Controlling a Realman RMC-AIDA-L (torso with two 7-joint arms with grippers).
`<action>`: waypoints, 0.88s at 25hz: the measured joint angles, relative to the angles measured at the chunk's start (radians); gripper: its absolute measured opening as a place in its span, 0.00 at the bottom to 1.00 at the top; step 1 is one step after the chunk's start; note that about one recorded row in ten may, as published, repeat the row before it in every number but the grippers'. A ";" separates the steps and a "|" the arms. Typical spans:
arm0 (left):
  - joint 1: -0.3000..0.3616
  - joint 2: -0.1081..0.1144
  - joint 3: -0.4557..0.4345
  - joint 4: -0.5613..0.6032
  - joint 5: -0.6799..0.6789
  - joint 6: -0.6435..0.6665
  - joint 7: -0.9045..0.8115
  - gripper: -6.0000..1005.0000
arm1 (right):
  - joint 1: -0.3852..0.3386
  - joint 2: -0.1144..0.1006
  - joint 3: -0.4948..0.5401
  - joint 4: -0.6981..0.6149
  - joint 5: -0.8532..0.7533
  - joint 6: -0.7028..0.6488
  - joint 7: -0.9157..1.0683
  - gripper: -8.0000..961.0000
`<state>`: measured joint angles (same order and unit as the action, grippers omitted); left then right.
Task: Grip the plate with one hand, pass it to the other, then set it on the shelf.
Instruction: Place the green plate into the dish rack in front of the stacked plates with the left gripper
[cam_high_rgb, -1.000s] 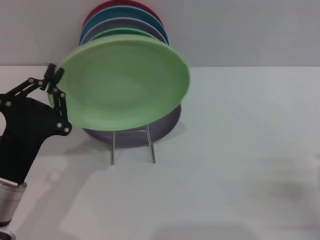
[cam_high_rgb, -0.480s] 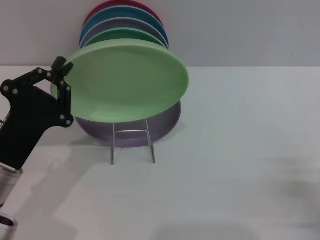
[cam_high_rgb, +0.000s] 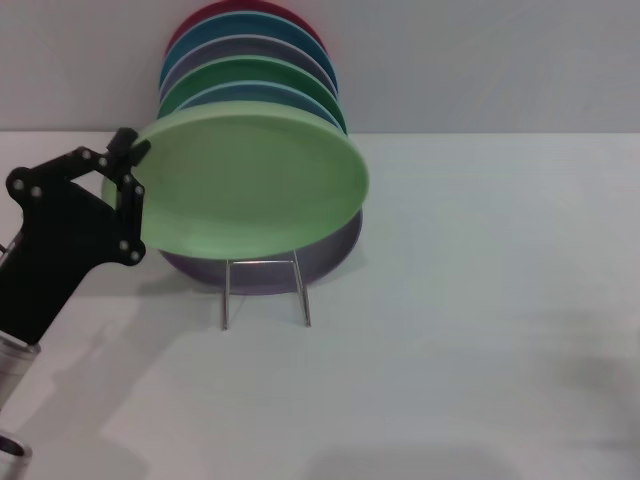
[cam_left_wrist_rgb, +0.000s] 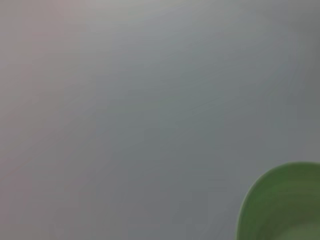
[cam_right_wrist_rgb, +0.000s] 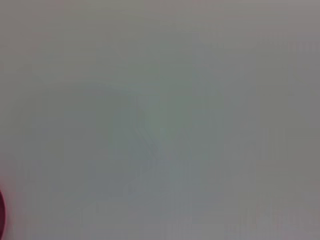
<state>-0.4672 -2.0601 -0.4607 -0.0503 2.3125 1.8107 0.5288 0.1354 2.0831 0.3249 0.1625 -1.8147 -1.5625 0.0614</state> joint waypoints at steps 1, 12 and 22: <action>0.001 0.000 0.000 0.000 0.008 -0.002 0.000 0.08 | 0.002 0.000 0.002 0.000 0.000 0.003 0.000 0.35; -0.007 -0.006 0.001 -0.007 0.052 -0.099 0.008 0.08 | 0.015 -0.002 0.003 0.000 0.000 0.008 -0.002 0.35; -0.010 -0.009 0.023 -0.014 0.055 -0.167 0.035 0.09 | 0.020 -0.002 0.003 0.000 0.000 0.007 -0.002 0.35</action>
<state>-0.4775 -2.0693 -0.4374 -0.0647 2.3673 1.6434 0.5638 0.1549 2.0815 0.3284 0.1626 -1.8148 -1.5551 0.0597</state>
